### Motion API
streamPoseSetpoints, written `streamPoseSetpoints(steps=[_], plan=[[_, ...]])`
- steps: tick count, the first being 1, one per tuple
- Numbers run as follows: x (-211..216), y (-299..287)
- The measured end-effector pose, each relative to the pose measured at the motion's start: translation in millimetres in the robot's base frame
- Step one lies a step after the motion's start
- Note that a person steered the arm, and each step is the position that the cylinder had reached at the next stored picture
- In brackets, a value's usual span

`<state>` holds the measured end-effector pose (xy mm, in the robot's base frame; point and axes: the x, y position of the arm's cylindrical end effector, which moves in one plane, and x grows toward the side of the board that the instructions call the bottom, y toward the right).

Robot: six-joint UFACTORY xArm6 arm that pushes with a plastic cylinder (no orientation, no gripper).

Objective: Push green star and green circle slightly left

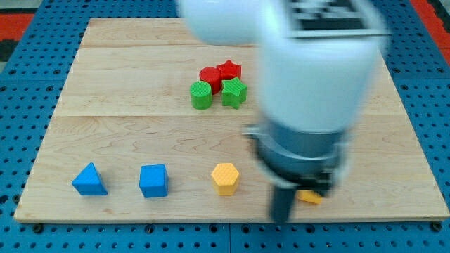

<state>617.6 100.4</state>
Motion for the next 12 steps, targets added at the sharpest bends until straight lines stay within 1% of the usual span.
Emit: streamPoseSetpoints(steps=[1,2,3,4,5,6,7,8,9,10,12], plan=[[-9.9,62.9],[-11.8,46.8],[-34.1,16.6],[-45.5,24.3],[-110.2,38.5],[-153.8,38.5],[-178.7,38.5],[-190.5,-8.7],[-217.1,-66.8],[-216.9,-139.6],[-218.3,-137.4]])
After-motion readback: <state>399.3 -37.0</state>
